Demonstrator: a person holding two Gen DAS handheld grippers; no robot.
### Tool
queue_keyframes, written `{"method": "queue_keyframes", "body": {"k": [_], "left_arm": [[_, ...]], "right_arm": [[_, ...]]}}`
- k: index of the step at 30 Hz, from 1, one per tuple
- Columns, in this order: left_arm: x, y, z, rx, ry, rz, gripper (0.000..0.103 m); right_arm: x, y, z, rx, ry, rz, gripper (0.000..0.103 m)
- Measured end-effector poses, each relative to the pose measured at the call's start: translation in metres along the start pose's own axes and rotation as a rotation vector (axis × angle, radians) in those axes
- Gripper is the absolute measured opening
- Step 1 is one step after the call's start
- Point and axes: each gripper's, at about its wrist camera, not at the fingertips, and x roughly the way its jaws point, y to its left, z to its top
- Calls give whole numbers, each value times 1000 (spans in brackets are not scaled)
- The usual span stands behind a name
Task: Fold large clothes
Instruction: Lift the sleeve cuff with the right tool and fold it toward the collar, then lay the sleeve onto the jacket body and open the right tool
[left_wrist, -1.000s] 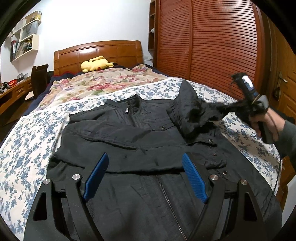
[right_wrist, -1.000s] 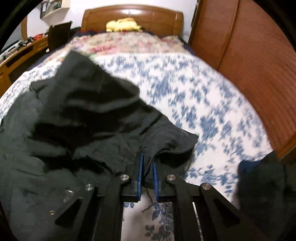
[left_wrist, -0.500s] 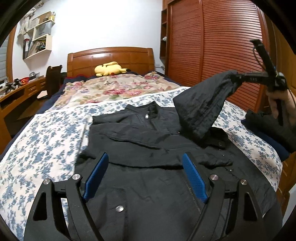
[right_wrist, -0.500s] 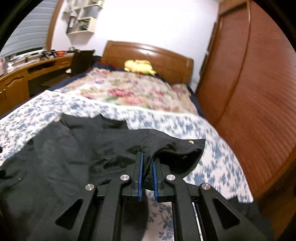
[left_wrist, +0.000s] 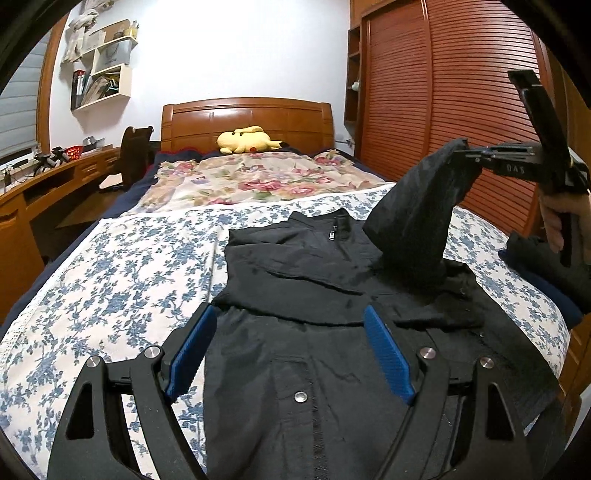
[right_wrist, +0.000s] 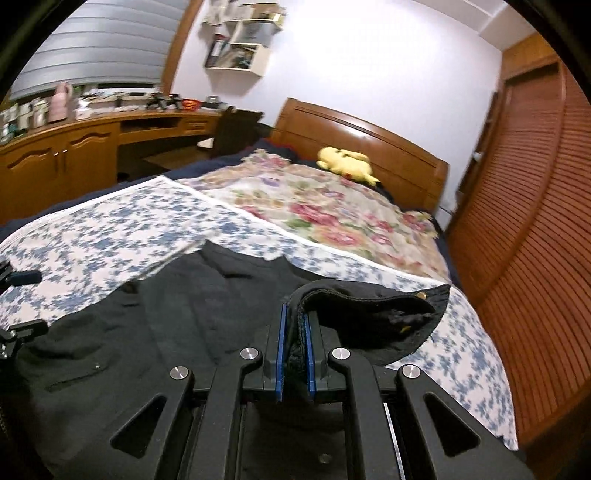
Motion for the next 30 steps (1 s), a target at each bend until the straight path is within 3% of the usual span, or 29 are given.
{"method": "queue_keyframes", "body": {"k": [13, 19, 30], "left_arm": [[-1, 3, -2, 1, -5, 11, 83], [-1, 3, -1, 2, -4, 11, 83], [5, -4, -3, 21, 12, 2, 83]], "right_arm": [[-8, 11, 7, -85, 23, 126, 9], [-17, 3, 13, -76, -5, 173, 9], [-3, -10, -21, -19, 8, 197, 9]]}}
